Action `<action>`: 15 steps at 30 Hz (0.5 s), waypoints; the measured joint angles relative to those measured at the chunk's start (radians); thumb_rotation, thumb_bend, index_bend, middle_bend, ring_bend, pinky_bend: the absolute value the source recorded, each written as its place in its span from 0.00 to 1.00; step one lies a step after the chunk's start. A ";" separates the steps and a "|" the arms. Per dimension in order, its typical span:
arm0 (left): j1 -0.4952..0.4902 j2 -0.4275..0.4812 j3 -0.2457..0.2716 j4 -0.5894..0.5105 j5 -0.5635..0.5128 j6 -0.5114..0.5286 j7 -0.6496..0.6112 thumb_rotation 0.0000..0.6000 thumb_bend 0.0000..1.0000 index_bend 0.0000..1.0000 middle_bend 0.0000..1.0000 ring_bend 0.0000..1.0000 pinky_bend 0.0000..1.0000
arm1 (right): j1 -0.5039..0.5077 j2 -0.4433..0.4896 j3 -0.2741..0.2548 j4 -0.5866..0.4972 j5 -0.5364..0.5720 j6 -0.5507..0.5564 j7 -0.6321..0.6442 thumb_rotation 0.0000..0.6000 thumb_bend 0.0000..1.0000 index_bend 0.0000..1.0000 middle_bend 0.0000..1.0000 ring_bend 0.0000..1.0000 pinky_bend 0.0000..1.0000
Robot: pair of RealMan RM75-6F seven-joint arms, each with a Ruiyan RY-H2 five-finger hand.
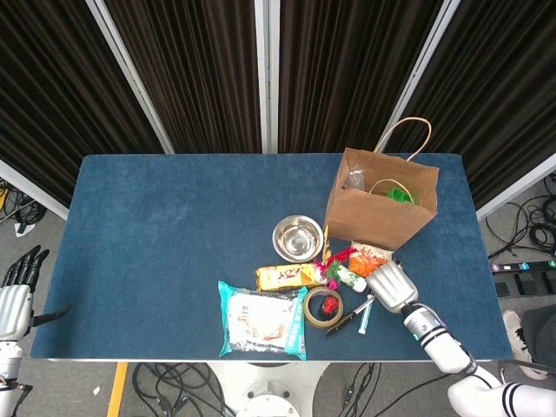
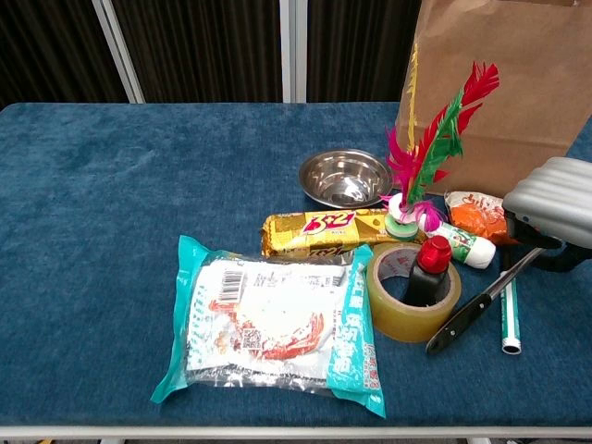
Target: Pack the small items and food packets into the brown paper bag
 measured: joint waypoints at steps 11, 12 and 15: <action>-0.003 0.007 0.000 -0.014 0.003 0.002 0.010 1.00 0.14 0.08 0.06 0.00 0.12 | -0.007 0.055 0.028 -0.071 -0.038 0.046 0.040 1.00 0.37 0.98 0.76 0.67 0.73; -0.003 0.008 0.000 -0.016 0.004 0.002 0.011 1.00 0.13 0.08 0.06 0.00 0.12 | -0.006 0.066 0.033 -0.089 -0.042 0.053 0.039 1.00 0.37 0.98 0.76 0.67 0.73; -0.004 0.010 -0.001 -0.025 0.004 0.002 0.016 1.00 0.13 0.08 0.06 0.00 0.12 | -0.003 0.099 0.050 -0.148 -0.051 0.070 0.031 1.00 0.37 0.98 0.76 0.67 0.73</action>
